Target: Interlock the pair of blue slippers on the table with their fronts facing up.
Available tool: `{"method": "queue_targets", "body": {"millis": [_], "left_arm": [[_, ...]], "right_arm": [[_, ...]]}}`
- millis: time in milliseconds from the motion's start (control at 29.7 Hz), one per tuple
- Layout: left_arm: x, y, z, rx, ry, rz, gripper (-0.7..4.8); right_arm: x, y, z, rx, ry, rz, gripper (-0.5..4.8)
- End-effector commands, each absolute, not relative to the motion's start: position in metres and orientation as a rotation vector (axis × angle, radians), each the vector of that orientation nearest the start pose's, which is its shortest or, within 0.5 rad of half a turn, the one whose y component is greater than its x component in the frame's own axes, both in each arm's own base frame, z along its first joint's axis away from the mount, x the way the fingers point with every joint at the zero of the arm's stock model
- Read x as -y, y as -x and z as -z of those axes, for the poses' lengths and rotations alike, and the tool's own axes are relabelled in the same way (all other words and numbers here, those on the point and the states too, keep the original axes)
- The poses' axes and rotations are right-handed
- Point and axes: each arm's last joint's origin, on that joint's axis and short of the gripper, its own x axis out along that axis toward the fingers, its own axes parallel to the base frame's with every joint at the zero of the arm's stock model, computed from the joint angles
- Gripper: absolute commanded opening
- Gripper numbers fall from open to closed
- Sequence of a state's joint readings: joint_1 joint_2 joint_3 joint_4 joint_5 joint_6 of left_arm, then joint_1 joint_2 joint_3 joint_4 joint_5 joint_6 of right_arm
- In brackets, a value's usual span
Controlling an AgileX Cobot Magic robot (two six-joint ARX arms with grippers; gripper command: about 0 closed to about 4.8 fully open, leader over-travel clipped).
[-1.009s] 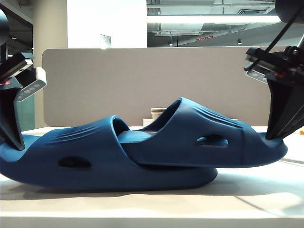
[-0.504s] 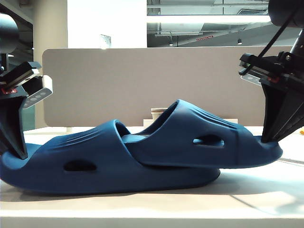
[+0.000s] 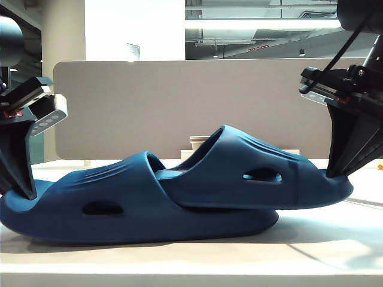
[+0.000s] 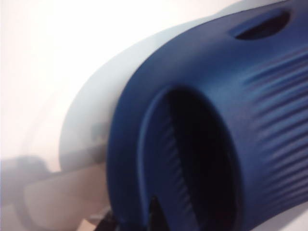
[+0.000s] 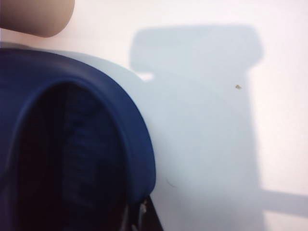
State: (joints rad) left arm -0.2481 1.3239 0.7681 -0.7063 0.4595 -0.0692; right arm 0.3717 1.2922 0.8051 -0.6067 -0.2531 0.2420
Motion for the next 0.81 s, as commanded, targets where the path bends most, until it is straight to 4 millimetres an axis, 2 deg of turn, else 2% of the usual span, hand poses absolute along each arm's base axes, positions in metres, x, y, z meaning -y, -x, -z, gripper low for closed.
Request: {"method": "queue_targets", "body": {"millis": [34,437,807], "left_arm": [[0.0730,-0.2166,-0.1961,-1.251,0.222,0.654,-0.06],[0.0739,-0.2162,-0.1966,-1.250,0.239,0.691,-0.06],[0.0747,-0.2155,-0.1971,-1.251,0.257,0.724,-0.06]], "right_arm": [[-0.0978,-0.2201,-0.2147,-1.126,-0.164,-0.498,-0.01],[-0.0994,-0.2239,-0.2143,-1.100,-0.167,-0.506,-0.02],[-0.1017,-0.2290,-0.2054,-1.127,-0.155,-0.514,-0.01]]}}
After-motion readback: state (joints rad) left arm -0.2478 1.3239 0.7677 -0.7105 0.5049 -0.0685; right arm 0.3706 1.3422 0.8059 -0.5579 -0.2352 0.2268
